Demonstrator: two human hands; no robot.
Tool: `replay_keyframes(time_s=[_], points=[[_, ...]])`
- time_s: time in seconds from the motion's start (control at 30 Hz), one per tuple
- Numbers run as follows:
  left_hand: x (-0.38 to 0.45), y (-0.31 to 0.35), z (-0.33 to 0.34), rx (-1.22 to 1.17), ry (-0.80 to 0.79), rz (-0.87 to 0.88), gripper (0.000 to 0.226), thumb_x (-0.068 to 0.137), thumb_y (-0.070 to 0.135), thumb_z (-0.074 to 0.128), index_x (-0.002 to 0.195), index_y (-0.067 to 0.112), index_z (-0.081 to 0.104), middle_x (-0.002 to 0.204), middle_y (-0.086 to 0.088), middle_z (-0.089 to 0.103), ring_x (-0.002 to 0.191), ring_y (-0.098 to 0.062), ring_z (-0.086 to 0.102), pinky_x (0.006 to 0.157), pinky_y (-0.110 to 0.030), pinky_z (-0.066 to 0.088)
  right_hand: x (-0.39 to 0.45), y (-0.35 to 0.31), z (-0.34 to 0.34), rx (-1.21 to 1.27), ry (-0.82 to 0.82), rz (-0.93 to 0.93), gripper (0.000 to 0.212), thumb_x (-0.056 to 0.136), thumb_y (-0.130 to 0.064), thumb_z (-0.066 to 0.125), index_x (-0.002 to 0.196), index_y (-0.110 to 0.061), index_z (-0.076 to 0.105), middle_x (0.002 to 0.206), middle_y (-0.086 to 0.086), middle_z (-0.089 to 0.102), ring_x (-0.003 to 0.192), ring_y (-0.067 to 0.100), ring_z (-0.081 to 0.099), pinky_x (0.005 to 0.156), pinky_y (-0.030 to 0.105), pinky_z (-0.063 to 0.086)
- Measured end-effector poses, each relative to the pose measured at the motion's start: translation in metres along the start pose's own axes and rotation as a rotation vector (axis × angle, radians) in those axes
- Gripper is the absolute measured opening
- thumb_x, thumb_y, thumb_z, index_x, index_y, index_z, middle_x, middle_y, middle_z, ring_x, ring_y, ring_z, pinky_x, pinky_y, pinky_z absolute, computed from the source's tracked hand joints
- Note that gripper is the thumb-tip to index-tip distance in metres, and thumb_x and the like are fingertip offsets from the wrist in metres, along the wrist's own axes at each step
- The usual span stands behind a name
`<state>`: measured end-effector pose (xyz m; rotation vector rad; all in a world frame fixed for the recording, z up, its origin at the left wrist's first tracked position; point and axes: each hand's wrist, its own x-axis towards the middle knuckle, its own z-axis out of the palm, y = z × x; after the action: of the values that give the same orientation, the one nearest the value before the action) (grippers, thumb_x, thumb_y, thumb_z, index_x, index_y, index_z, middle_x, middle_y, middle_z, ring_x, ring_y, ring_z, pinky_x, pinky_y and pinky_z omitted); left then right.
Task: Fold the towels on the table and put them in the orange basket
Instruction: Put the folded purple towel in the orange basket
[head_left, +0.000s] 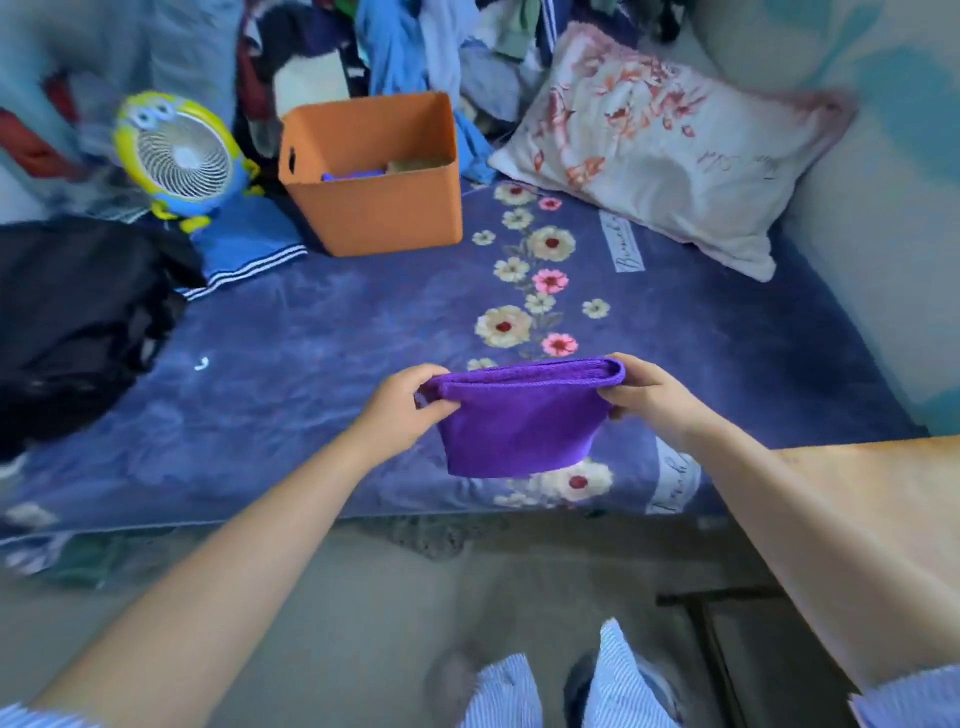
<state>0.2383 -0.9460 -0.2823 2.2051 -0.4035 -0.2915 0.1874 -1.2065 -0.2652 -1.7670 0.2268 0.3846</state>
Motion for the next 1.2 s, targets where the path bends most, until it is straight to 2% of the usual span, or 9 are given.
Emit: replay_keyframes(time_s=[0.1,0.2,0.37,0.5,0.63,0.7,0.87,1.03,1.2], points=[[-0.005,-0.025,-0.056,-0.022,0.123,-0.073,0.024,0.083,-0.003,0.062,0.107,-0.005,0.061,0.086,-0.005,0.055,0.058,0.022,0.050,0.063,0.000,0.037,0.034,-0.030,0.053,0.034,-0.049,-0.031,0.031,0.089,0.015,0.039,0.108,-0.006,0.051,0.066,-0.009,0.063,0.053,0.000,0.058,0.052,0.012,0.048],[0.004,-0.041,-0.095,-0.010,0.206,-0.107,0.024,0.083,-0.006,0.061,0.106,-0.007,0.061,0.087,-0.006,0.055,0.057,0.021,0.051,0.062,0.001,0.037,0.066,-0.060,0.085,0.021,-0.079,-0.069,0.048,0.074,0.003,0.055,0.121,0.006,0.046,0.089,0.004,0.053,0.056,-0.005,0.058,0.058,0.013,0.052],[0.036,-0.060,-0.140,0.001,0.268,-0.146,0.021,0.081,-0.004,0.063,0.102,-0.004,0.062,0.061,0.006,0.053,0.045,0.003,0.052,0.059,-0.018,0.040,0.116,-0.100,0.109,-0.127,-0.032,-0.149,0.026,0.068,0.002,0.061,0.084,-0.018,0.054,0.081,0.007,0.053,0.062,0.000,0.049,0.069,0.023,0.042],[0.094,-0.074,-0.178,0.020,0.300,-0.134,0.021,0.081,-0.004,0.063,0.102,-0.003,0.062,0.059,0.009,0.052,0.042,0.009,0.051,0.053,-0.008,0.037,0.180,-0.132,0.113,-0.252,0.032,-0.261,0.042,0.075,0.012,0.061,0.081,-0.029,0.050,0.079,-0.006,0.057,0.070,0.001,0.051,0.066,0.011,0.041],[0.174,-0.079,-0.212,0.058,0.324,-0.119,0.023,0.081,-0.003,0.064,0.103,-0.001,0.064,0.083,-0.001,0.058,0.067,-0.009,0.052,0.062,-0.007,0.035,0.264,-0.164,0.102,-0.249,0.081,-0.323,0.035,0.076,0.013,0.059,0.096,-0.016,0.056,0.086,0.001,0.059,0.086,0.016,0.053,0.072,0.020,0.042],[0.196,-0.078,-0.222,0.056,0.335,-0.135,0.024,0.081,-0.002,0.064,0.105,0.001,0.065,0.088,-0.001,0.058,0.079,-0.015,0.052,0.066,-0.012,0.038,0.285,-0.174,0.099,-0.264,0.105,-0.349,0.030,0.077,0.011,0.061,0.100,-0.008,0.061,0.084,0.000,0.060,0.086,0.014,0.054,0.069,0.011,0.041],[0.299,-0.094,-0.258,-0.089,0.406,-0.164,0.021,0.084,-0.002,0.060,0.104,0.005,0.063,0.079,0.015,0.054,0.073,-0.002,0.052,0.063,0.001,0.039,0.384,-0.217,0.085,-0.204,0.143,-0.412,0.032,0.080,0.009,0.059,0.106,-0.010,0.062,0.082,-0.018,0.058,0.067,-0.021,0.054,0.065,0.000,0.041],[0.393,-0.111,-0.290,-0.364,0.511,-0.136,0.026,0.088,-0.008,0.051,0.097,0.017,0.048,0.081,0.011,0.052,0.058,0.019,0.053,0.064,-0.001,0.042,0.479,-0.261,0.082,-0.163,0.211,-0.495,0.036,0.082,0.010,0.054,0.109,-0.013,0.056,0.095,-0.008,0.057,0.078,-0.018,0.052,0.074,-0.002,0.038],[0.471,-0.146,-0.307,-0.367,0.511,-0.130,0.029,0.094,-0.003,0.042,0.123,0.001,0.039,0.086,0.011,0.047,0.073,0.008,0.050,0.073,-0.010,0.039,0.559,-0.274,0.091,-0.192,0.247,-0.546,0.037,0.082,0.015,0.047,0.113,-0.003,0.054,0.096,-0.005,0.052,0.077,-0.031,0.046,0.073,-0.008,0.032]])
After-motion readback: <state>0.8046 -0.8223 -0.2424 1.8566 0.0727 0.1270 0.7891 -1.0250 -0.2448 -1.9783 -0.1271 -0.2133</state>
